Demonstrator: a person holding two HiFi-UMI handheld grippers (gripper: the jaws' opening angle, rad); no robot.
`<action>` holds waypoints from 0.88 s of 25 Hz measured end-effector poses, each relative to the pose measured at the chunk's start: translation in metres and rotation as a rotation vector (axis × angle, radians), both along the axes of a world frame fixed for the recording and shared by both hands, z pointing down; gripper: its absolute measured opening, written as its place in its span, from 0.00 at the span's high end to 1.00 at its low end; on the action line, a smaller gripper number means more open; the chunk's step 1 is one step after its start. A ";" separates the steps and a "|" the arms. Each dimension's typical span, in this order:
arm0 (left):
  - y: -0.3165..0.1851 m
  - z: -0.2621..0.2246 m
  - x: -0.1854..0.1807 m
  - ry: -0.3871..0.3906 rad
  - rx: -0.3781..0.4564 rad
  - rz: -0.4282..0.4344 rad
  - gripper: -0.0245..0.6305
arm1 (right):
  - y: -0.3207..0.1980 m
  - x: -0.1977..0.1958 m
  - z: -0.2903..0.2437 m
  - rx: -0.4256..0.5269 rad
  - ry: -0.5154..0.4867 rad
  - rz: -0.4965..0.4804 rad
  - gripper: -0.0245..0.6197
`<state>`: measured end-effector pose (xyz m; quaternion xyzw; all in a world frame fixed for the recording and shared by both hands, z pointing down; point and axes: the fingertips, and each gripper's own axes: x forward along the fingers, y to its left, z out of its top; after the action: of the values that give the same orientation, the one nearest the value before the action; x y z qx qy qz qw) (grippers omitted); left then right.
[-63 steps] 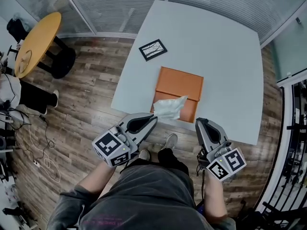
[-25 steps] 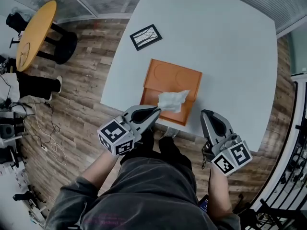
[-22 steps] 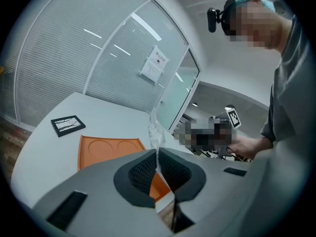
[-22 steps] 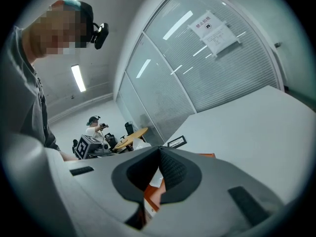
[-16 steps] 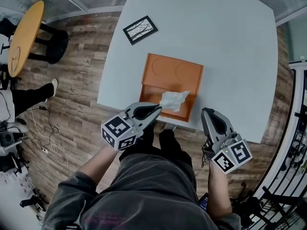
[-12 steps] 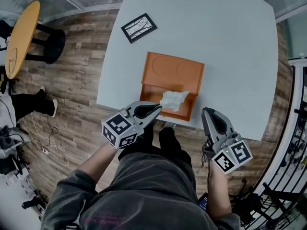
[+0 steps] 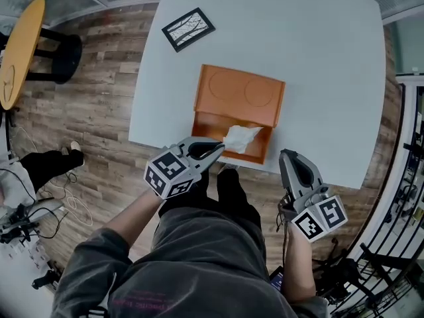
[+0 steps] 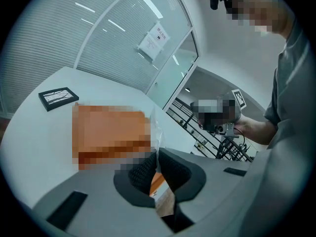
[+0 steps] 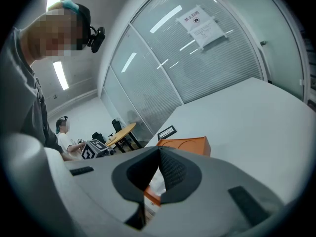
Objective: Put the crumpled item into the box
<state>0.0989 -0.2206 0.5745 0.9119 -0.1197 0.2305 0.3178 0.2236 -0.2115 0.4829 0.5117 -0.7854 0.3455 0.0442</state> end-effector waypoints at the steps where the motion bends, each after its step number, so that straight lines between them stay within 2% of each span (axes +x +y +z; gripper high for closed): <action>1: 0.001 0.003 0.000 -0.006 -0.006 0.001 0.92 | 0.001 0.000 0.002 -0.004 0.000 0.001 0.96; 22: 0.008 0.049 0.010 -0.185 -0.098 0.025 0.92 | 0.016 0.017 0.028 -0.055 -0.011 0.012 0.96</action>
<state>0.1088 -0.2130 0.6236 0.8714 -0.1260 0.3233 0.3468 0.2404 -0.1956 0.5110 0.5133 -0.7727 0.3698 0.0517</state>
